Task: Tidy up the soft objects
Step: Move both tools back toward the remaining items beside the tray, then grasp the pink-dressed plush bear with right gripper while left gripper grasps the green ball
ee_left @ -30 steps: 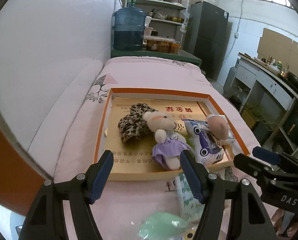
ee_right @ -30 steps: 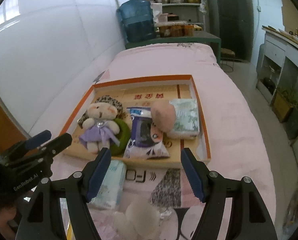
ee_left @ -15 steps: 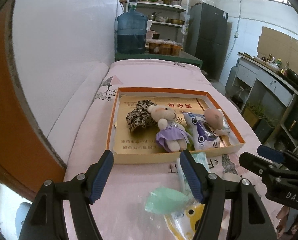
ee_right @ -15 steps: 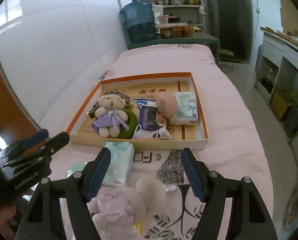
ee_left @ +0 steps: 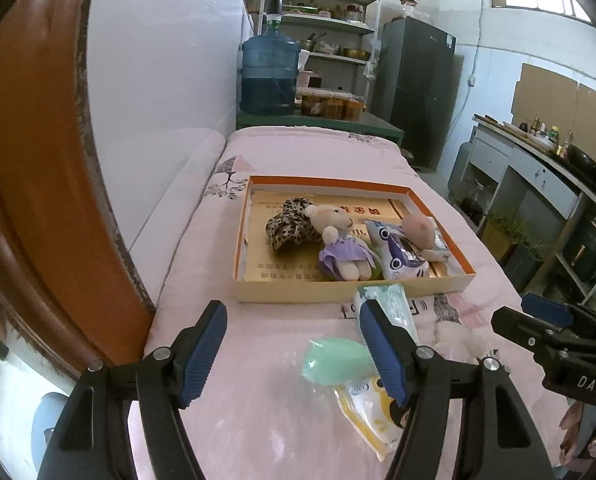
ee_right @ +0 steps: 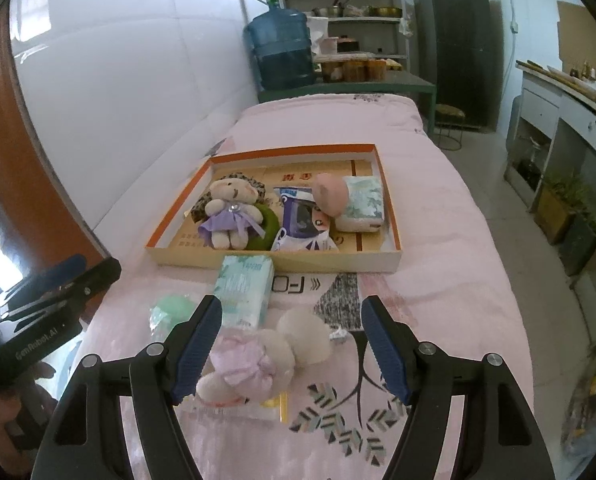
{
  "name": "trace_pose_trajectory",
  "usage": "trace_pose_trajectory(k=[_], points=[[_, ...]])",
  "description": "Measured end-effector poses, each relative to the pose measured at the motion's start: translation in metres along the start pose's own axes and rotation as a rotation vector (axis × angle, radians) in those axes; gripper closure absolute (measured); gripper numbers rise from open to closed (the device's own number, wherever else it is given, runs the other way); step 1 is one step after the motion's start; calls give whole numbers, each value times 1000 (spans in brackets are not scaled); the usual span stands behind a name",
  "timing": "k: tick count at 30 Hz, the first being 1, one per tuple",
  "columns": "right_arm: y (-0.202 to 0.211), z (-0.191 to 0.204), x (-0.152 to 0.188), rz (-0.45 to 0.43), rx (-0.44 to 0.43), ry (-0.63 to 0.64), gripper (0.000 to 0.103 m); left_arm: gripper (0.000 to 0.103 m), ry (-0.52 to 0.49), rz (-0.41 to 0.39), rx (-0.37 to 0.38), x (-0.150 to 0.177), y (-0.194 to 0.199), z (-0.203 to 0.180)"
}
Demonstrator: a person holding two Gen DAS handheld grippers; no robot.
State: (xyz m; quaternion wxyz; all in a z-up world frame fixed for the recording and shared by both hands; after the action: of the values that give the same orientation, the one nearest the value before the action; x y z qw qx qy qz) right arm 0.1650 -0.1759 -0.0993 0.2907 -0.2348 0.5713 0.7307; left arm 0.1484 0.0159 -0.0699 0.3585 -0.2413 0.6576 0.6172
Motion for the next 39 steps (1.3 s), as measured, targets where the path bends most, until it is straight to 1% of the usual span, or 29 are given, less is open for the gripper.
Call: trace_pose_trajectory(k=[13, 19, 23, 29, 32, 36, 39], points=[[14, 1, 23, 6, 7, 15, 29, 34, 5, -18, 15, 19, 24, 1], [10, 4, 44, 38, -4, 19, 29, 34, 16, -9, 29, 35, 26, 4], [3, 4, 49, 58, -13, -6, 29, 34, 28, 3, 43, 43, 24, 5], [-8, 4, 44, 62, -35, -96, 29, 34, 36, 6, 56, 49, 20, 7], [-17, 1, 39, 64, -44, -178, 29, 34, 36, 3, 60, 49, 19, 8], [-29, -6, 33, 62, -30, -271, 29, 34, 29, 0, 58, 50, 17, 9], [-41, -12, 32, 75, -36, -344, 29, 34, 19, 1, 59, 51, 15, 9]])
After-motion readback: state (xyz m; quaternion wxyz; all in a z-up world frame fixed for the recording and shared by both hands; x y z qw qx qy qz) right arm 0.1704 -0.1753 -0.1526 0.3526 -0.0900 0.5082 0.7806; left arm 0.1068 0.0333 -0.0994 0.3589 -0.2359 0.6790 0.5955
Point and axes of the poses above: each gripper's, at about its wrist camera, not at the fingertips, and y roughly against the way its jaws point, z to its left, x to its underside, the point moved 4 cm from there along -y, roughly the way its jaws point, and after that the axes turned 8 degrees about -y, right-handed, at the moved point
